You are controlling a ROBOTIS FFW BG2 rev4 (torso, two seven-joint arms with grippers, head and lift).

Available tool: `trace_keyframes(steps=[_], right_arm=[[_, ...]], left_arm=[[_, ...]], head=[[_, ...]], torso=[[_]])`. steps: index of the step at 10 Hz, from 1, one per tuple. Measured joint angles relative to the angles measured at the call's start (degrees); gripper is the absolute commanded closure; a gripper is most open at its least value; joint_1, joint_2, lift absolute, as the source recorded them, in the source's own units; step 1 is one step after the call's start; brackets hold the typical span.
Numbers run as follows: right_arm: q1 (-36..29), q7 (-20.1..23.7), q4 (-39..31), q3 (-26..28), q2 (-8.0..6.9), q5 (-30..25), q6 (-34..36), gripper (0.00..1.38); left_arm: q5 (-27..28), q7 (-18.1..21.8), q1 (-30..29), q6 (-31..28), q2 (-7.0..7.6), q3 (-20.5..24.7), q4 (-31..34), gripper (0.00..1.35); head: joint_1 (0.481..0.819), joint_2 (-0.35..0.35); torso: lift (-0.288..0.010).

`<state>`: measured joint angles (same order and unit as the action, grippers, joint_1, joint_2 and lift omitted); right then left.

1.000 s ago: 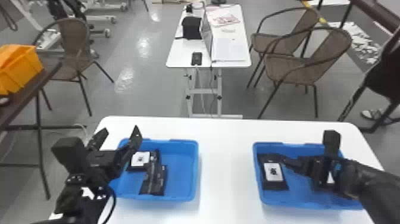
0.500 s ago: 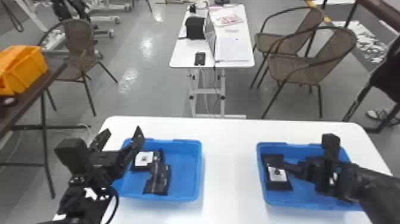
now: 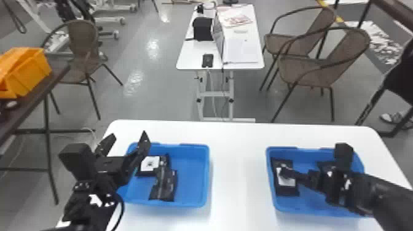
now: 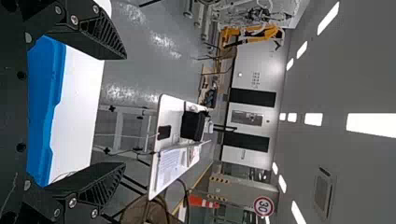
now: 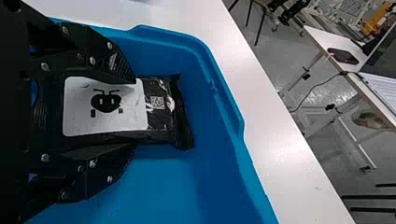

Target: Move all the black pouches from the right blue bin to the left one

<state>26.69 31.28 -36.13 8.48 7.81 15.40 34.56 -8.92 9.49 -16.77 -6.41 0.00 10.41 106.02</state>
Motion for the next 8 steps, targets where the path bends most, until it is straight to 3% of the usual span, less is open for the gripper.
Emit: trace_keyframes(steps=[3, 5, 8], right_arm=[[-2.5, -0.8, -2.1, 0.0, -0.07, 5.5, -0.5, 1.28], [-5.6, -1.1, -8.0, 0.0, -0.09, 8.0, 0.7, 1.28], [-14.3, -1.3, -30.9, -0.1, -0.11, 10.4, 5.4, 1.28]], left_arm=[[0.1, -0.1, -0.1, 0.1, 0.00, 0.0, -0.1, 0.22], [-0.1, -0.1, 0.0, 0.4, 0.00, -0.2, -0.1, 0.22], [-1.6, -0.1, 0.4, 0.6, 0.00, -0.4, 0.0, 0.22]], head=[[0.695, 0.090], [0.695, 0.090], [0.695, 0.092]], torso=[[0.010], [0.010], [0.010]])
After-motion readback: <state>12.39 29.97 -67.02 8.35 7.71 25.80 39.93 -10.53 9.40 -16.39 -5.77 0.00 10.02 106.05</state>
